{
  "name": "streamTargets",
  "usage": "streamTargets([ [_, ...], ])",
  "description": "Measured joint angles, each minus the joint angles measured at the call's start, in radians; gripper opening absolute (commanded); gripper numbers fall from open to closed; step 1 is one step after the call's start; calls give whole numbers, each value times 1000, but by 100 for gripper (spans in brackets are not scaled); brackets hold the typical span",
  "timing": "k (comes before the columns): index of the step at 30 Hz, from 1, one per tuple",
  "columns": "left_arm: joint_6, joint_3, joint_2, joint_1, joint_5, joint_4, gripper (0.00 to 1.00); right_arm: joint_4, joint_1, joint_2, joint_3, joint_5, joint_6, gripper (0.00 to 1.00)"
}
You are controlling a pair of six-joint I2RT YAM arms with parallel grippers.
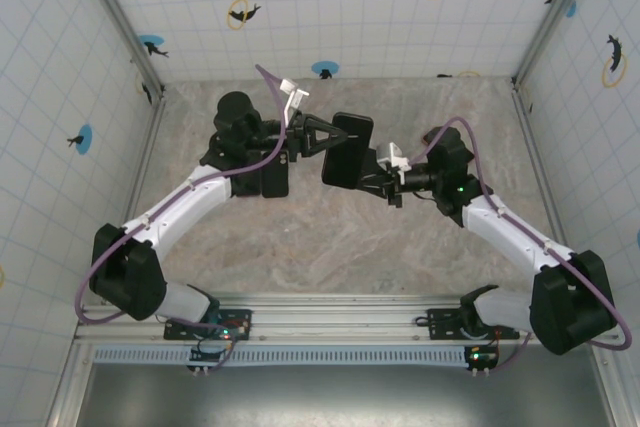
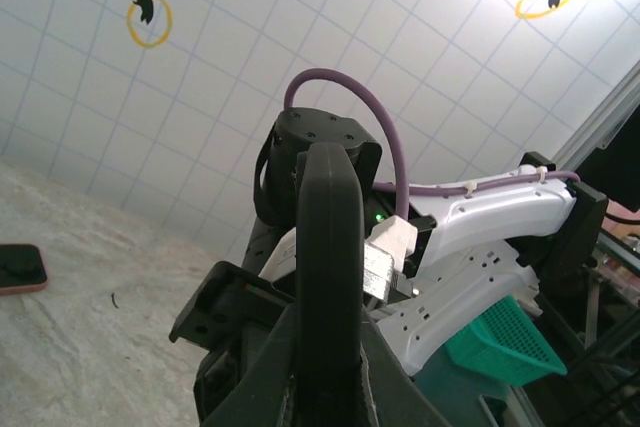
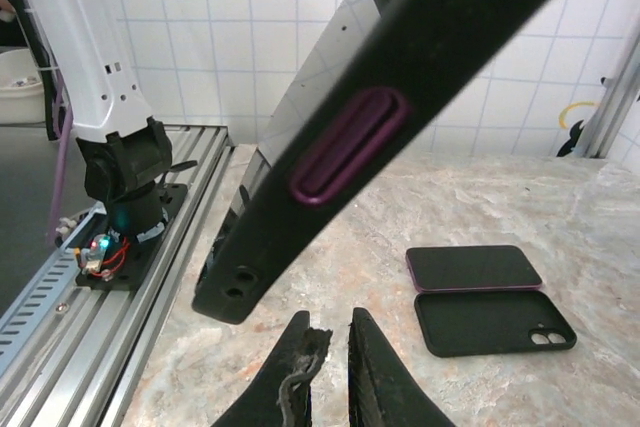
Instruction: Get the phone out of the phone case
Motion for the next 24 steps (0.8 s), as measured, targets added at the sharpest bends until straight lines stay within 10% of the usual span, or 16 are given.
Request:
streamTargets([
  [15, 97, 49, -5, -6, -45, -95, 0, 10, 6, -35, -13, -44, 25, 38],
  [24, 150, 51, -16, -8, -69, -136, 0, 82, 11, -53, -36, -28, 118, 30],
])
